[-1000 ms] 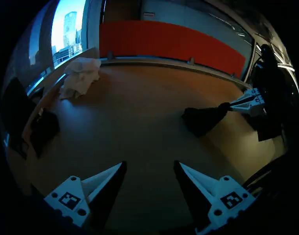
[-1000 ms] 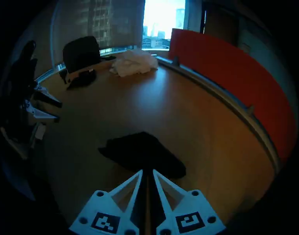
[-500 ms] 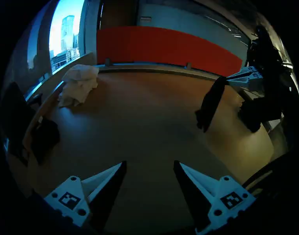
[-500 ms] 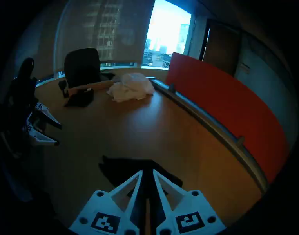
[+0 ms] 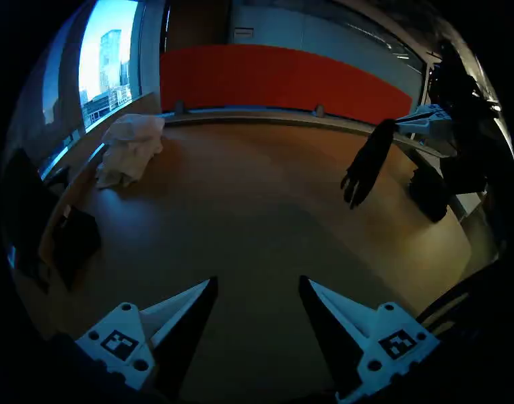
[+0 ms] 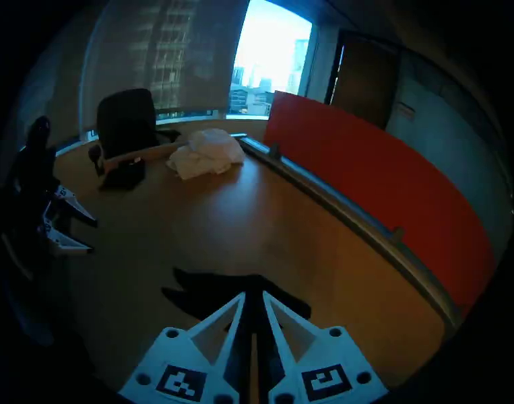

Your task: Fold towel

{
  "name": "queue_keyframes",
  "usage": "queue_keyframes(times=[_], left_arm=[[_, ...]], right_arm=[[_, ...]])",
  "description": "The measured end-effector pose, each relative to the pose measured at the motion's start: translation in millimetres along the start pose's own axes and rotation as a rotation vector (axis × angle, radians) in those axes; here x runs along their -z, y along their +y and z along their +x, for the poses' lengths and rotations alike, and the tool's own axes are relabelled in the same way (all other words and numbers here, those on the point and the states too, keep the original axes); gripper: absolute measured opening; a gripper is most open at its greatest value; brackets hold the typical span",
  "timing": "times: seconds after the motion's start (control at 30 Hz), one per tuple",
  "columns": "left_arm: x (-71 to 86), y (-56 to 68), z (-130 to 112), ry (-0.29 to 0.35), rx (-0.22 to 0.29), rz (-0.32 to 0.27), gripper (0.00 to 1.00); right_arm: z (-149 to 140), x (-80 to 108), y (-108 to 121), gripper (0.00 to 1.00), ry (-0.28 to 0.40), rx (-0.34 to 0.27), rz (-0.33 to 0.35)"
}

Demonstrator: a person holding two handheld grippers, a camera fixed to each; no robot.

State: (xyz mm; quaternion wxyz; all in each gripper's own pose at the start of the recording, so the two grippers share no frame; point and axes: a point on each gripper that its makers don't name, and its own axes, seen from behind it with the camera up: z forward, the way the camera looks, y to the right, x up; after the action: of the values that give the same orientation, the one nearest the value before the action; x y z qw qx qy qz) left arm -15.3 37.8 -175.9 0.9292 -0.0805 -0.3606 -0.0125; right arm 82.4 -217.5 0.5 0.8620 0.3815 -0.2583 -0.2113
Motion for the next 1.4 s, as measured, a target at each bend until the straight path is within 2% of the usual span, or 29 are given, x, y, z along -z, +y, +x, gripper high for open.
queue_keyframes(times=[0.47,0.7,1.4], left_arm=[[-5.8,4.6,7.8,0.001,-0.015,-0.004,0.88],[-7.4,1.3,8.4,-0.008,-0.020,0.006,0.88],[-11.4,10.1,13.3,-0.022,-0.023,0.023,0.88]], right_arm=[[-16.4,35.1,60.0,0.02,-0.011,-0.062,-0.045],[-25.6,56.5,98.7,0.02,-0.007,-0.103,-0.086],[-74.8,111.6,209.9,0.02,-0.077,-0.135,-0.218]])
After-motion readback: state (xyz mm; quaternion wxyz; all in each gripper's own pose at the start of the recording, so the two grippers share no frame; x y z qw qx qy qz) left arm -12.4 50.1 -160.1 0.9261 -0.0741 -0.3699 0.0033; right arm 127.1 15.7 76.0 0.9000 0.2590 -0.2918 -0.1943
